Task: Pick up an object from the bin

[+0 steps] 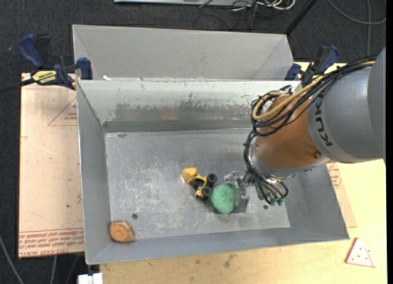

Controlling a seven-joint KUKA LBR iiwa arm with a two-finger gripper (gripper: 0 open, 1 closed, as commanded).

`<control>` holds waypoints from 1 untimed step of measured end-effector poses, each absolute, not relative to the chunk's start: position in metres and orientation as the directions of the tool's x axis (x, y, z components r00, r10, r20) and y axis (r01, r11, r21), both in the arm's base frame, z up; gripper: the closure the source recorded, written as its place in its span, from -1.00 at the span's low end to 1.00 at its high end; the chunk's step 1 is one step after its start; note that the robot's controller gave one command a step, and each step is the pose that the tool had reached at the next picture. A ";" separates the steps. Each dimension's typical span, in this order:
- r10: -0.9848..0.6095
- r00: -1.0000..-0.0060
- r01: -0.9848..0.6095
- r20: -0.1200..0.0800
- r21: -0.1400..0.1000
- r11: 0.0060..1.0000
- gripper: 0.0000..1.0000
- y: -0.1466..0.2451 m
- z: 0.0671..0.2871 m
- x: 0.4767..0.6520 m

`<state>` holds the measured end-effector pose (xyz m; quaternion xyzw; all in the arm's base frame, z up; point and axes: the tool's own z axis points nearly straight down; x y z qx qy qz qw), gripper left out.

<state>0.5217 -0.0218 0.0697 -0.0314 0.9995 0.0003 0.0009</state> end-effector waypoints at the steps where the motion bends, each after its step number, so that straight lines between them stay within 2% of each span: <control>1: -0.108 -0.994 -0.108 -0.001 0.001 0.994 1.00 -0.041 0.176 0.540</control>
Offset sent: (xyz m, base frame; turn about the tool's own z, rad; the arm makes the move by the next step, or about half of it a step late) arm 0.0000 0.0000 0.0000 0.0000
